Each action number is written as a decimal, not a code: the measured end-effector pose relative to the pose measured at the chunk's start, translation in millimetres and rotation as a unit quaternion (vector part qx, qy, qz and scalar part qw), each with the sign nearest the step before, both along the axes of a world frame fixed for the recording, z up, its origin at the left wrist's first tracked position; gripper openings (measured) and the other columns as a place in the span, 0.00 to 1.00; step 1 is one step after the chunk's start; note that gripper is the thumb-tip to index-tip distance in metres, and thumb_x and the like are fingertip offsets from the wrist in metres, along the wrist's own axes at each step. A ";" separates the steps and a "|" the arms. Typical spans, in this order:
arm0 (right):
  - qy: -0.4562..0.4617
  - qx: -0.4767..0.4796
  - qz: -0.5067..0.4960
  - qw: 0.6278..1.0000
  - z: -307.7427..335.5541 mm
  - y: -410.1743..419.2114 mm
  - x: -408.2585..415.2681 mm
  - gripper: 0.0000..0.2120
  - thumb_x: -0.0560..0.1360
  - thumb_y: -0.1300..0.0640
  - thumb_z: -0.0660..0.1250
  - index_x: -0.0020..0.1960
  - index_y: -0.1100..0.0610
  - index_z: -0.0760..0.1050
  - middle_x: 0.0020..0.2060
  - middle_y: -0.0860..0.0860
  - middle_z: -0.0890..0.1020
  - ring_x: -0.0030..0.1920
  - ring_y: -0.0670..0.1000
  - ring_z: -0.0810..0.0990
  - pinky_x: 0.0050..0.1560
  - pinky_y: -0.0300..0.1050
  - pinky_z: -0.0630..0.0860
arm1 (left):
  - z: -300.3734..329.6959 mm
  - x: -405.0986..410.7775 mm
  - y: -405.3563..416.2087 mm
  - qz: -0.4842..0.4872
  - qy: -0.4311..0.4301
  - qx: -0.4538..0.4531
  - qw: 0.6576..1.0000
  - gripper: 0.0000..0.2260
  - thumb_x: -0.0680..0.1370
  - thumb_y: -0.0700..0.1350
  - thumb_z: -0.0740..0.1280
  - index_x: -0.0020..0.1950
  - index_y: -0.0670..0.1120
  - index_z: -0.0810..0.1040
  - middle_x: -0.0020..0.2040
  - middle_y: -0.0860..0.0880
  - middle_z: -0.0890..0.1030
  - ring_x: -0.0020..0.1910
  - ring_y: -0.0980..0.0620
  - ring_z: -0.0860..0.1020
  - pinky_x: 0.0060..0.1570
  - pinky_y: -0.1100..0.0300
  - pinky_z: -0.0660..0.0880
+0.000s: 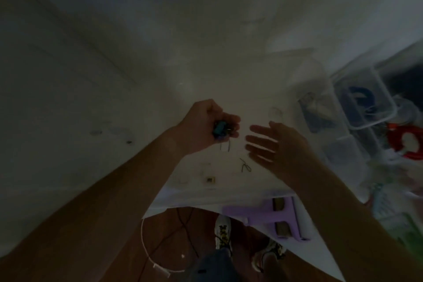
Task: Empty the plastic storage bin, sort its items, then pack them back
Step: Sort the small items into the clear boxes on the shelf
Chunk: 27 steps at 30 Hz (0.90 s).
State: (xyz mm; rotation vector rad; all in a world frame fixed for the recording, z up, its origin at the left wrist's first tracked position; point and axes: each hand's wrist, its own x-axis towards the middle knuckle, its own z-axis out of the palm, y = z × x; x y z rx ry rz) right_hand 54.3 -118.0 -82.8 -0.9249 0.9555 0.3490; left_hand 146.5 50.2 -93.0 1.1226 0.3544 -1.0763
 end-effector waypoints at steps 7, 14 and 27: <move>-0.072 0.262 -0.196 0.942 4.8 27.2 10.1 0.11 0.79 0.54 0.63 0.46 0.62 0.78 0.49 0.62 0.81 0.49 0.61 0.81 0.62 0.58 0.75 | 33.2 -14.7 -27.0 -0.057 -0.132 -0.042 0.989 0.26 0.78 0.51 0.51 0.62 0.35 0.79 0.60 0.38 0.81 0.63 0.38 0.76 0.67 0.47 0.68; -0.139 0.305 -0.265 0.904 8.3 22.3 6.3 0.05 0.71 0.63 0.66 0.44 0.64 0.78 0.43 0.59 0.80 0.44 0.55 0.79 0.52 0.47 0.77 | 45.5 -29.8 -38.0 -0.033 -0.207 -0.072 0.975 0.24 0.80 0.46 0.49 0.63 0.35 0.77 0.61 0.38 0.80 0.64 0.44 0.77 0.70 0.49 0.67; -0.142 0.299 -0.297 0.896 13.0 0.0 -3.6 0.07 0.77 0.62 0.65 0.53 0.63 0.77 0.48 0.61 0.81 0.52 0.58 0.82 0.57 0.53 0.79 | 64.2 -45.8 -52.3 -0.114 -0.442 0.034 0.889 0.15 0.83 0.39 0.54 0.63 0.47 0.78 0.62 0.56 0.80 0.61 0.57 0.78 0.64 0.63 0.70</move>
